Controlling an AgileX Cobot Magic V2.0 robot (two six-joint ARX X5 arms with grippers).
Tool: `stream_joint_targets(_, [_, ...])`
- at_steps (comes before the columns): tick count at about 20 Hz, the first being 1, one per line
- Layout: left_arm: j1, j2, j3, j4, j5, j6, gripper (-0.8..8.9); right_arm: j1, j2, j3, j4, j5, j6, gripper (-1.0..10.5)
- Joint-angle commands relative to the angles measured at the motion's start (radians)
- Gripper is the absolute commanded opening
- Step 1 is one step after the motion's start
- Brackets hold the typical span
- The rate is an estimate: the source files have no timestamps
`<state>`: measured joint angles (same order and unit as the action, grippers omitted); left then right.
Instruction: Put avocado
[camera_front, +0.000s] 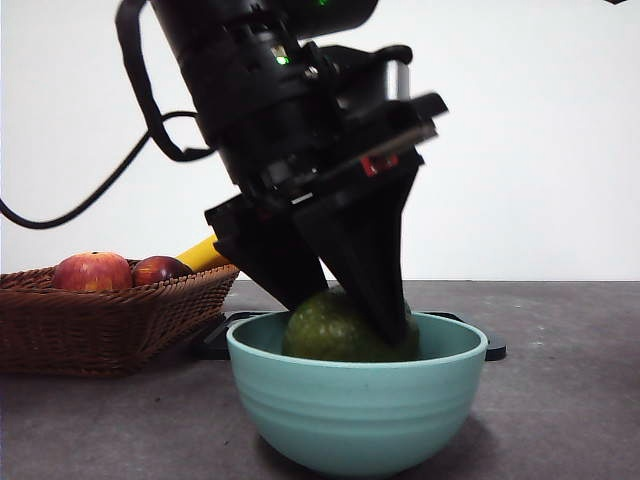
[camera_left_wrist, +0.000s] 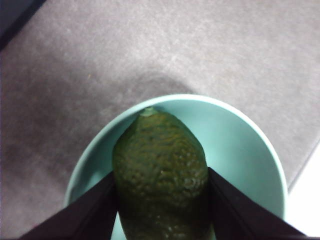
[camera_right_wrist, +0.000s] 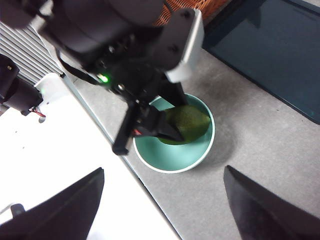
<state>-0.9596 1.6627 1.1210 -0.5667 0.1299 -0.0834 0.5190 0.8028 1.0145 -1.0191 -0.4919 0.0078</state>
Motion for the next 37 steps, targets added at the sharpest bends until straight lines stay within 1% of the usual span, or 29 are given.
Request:
stream_joint_targets(1, [-0.016, 0.034, 0.013, 0.014, -0.003, 0.019, 1.86, 0.008, 0.006, 0.020, 0.009, 0.003, 0.011, 3.8])
stream_joint_targets(5, [-0.031, 0.045, 0.013, 0.008, -0.003, 0.019, 2.02, 0.008, 0.006, 0.020, 0.009, 0.003, 0.011, 3.8])
stream_joint_targets(8, [-0.036, 0.045, 0.013, 0.010, -0.003, 0.019, 3.44, 0.008, 0.006, 0.020, 0.009, 0.003, 0.011, 3.8])
stream_joint_targets(13, [-0.035, 0.045, 0.015, 0.003, -0.003, 0.011, 3.49, 0.008, 0.006, 0.020, 0.009, 0.003, 0.010, 3.8])
stream_joint_targets(16, [-0.035, 0.029, 0.047, -0.039, -0.003, 0.011, 3.47, 0.008, 0.006, 0.020, 0.009, 0.003, 0.010, 3.8])
stream_joint_targets(18, [-0.031, 0.000, 0.070, -0.046, -0.003, 0.011, 3.47, 0.008, 0.006, 0.020, 0.009, 0.003, 0.010, 3.8])
stream_joint_targets(21, [0.004, -0.087, 0.085, -0.034, -0.003, 0.011, 3.47, 0.008, 0.006, 0.020, 0.009, 0.003, 0.010, 3.8])
stream_joint_targets(24, [0.087, -0.209, 0.085, -0.034, -0.003, 0.003, 3.47, 0.008, 0.006, 0.020, 0.009, 0.028, 0.010, 3.8])
stream_joint_targets(28, [0.241, -0.375, 0.084, -0.039, -0.003, -0.001, 3.47, 0.008, 0.007, 0.020, 0.009, 0.033, 0.010, 3.8])
stream_joint_targets(32, [0.389, -0.500, 0.074, -0.097, 0.007, -0.002, 3.46, 0.008, 0.007, 0.020, 0.010, 0.051, 0.010, 3.8])
stream_joint_targets(35, [0.460, -0.590, 0.016, -0.126, 0.060, -0.001, 3.46, 0.008, 0.007, 0.020, 0.024, 0.055, 0.010, 3.8])
stream_joint_targets(37, [0.485, -0.651, -0.052, -0.134, 0.098, -0.001, 3.46, 0.008, 0.009, 0.020, 0.045, 0.055, 0.011, 3.8])
